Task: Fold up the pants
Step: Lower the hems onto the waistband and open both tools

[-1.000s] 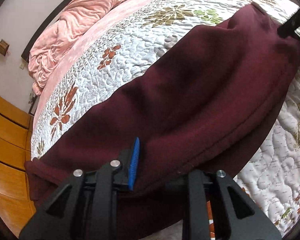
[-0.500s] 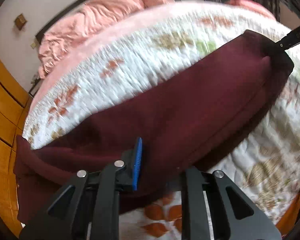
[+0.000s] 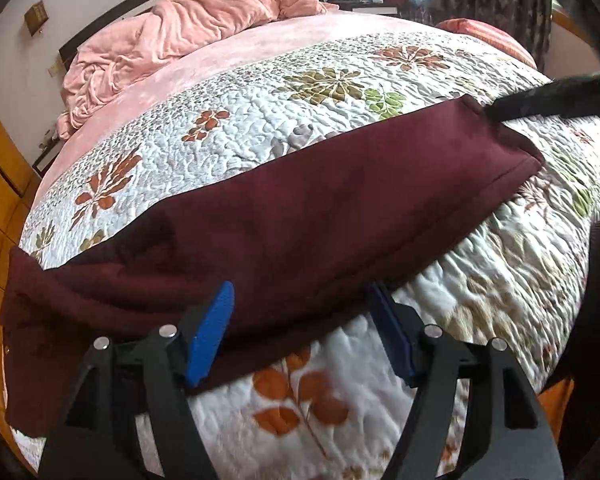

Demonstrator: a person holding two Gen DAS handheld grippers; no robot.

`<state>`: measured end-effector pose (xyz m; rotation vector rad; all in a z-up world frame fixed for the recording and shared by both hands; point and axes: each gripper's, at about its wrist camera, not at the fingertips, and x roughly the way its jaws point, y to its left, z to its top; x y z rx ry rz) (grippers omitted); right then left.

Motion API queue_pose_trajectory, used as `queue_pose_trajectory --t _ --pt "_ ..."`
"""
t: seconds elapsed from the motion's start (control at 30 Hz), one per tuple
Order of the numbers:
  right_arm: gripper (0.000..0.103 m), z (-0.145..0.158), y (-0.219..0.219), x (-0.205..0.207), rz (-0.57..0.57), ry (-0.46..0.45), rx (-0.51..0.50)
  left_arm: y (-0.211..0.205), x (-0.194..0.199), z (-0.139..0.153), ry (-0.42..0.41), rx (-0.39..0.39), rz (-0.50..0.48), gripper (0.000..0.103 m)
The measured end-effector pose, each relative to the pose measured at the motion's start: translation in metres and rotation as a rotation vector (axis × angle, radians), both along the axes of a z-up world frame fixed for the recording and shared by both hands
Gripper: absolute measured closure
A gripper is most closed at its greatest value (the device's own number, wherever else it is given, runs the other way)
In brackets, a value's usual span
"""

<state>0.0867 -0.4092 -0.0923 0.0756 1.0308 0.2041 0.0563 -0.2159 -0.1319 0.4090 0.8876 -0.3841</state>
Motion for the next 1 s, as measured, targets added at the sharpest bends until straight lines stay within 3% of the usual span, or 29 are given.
queue_pose_trajectory --t 0.13,0.23,0.33,0.47,0.57,0.67,0.73,0.83,0.87,1.0 --pt "0.057 -0.045 0.016 0.011 -0.005 0.153 -0.058 0.028 -0.004 0.002 0.058 -0.038 0.055 0.034" --pt "0.057 -0.035 0.016 0.012 -0.057 0.140 -0.026 0.067 0.003 0.010 0.107 -0.070 0.139 0.034" --pt "0.056 -0.007 0.031 0.010 -0.036 0.071 0.076 0.120 0.019 0.030 0.141 -0.131 0.264 0.033" --pt "0.055 0.016 0.089 0.021 0.109 0.054 0.280 0.202 0.063 0.057 0.246 -0.222 0.493 0.028" --pt "0.055 0.007 0.133 0.037 0.146 0.089 0.355 0.243 0.101 0.069 0.283 -0.239 0.633 0.028" --pt "0.055 -0.015 0.162 0.048 0.135 0.169 0.388 0.264 0.135 0.070 0.345 -0.268 0.709 0.028" --pt "0.055 -0.027 0.175 0.050 0.141 0.186 0.342 0.267 0.158 0.066 0.383 -0.249 0.740 0.028" --pt "0.055 -0.042 0.188 0.045 0.139 0.212 0.229 0.265 0.185 0.052 0.428 -0.160 0.749 0.029" --pt "0.055 -0.046 0.190 0.045 0.138 0.218 0.230 0.264 0.195 0.045 0.437 -0.107 0.768 0.030" --pt "0.054 -0.050 0.182 0.045 0.150 0.210 0.258 0.274 0.219 0.032 0.483 -0.048 0.794 0.028"
